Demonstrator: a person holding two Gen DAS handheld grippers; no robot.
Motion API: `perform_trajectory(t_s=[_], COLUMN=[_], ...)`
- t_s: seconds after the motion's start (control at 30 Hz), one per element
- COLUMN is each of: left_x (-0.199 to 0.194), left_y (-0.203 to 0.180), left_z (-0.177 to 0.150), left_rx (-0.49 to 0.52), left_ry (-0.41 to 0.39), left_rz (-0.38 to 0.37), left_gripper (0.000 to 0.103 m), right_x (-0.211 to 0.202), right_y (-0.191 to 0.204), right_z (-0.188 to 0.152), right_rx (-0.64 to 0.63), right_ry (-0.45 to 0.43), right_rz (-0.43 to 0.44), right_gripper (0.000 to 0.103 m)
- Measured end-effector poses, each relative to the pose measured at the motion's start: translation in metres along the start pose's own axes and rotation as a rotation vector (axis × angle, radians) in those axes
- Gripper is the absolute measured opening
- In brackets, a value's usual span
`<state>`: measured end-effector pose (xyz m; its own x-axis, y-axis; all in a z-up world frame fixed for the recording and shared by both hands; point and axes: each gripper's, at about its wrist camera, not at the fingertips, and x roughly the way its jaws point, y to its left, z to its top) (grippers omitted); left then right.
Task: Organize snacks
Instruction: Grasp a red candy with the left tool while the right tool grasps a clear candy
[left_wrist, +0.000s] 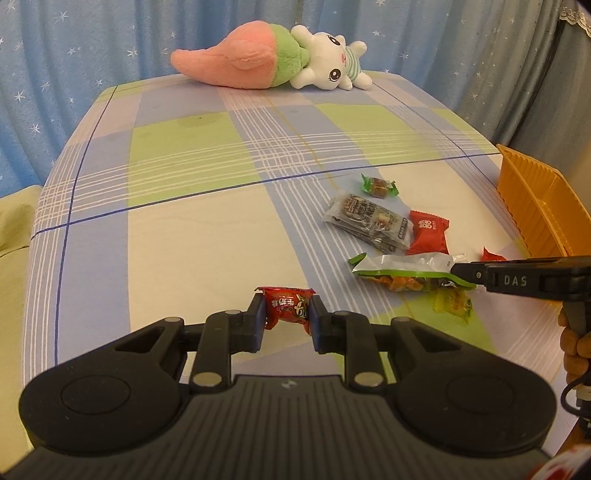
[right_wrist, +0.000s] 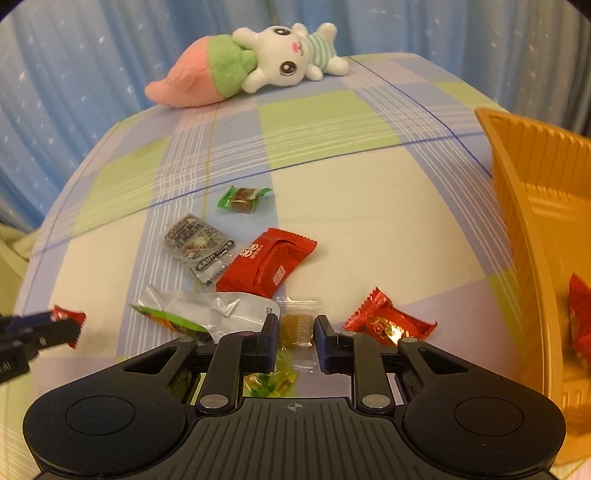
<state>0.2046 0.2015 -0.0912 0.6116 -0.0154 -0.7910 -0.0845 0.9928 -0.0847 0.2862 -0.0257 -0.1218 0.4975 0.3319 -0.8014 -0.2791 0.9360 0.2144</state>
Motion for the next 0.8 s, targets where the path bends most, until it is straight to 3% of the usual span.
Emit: perform_trajectory(t_s=[0.27, 0.53, 0.8], left_x=[-0.002, -0.007, -0.018], left_y=[-0.001, -0.005, -0.016], left_z=[0.001, -0.001, -0.002], left_rx=[-0.003, 0.000, 0.016], left_ry=[-0.003, -0.007, -0.021], left_rz=[0.004, 0.002, -0.011], left_gripper=[0.022, 0.022, 0.022], right_x=[0.006, 0.002, -0.021], right_y=[0.019, 0.016, 0.007], right_z=[-0.011, -0.018, -0.021], right_rx=[-0.206, -0.229, -0.165], right_ry=[-0.026, -0.017, -0.029], right_rz=[-0.065, -0.056, -0.007], right_gripper=[0.021, 0.021, 0.020])
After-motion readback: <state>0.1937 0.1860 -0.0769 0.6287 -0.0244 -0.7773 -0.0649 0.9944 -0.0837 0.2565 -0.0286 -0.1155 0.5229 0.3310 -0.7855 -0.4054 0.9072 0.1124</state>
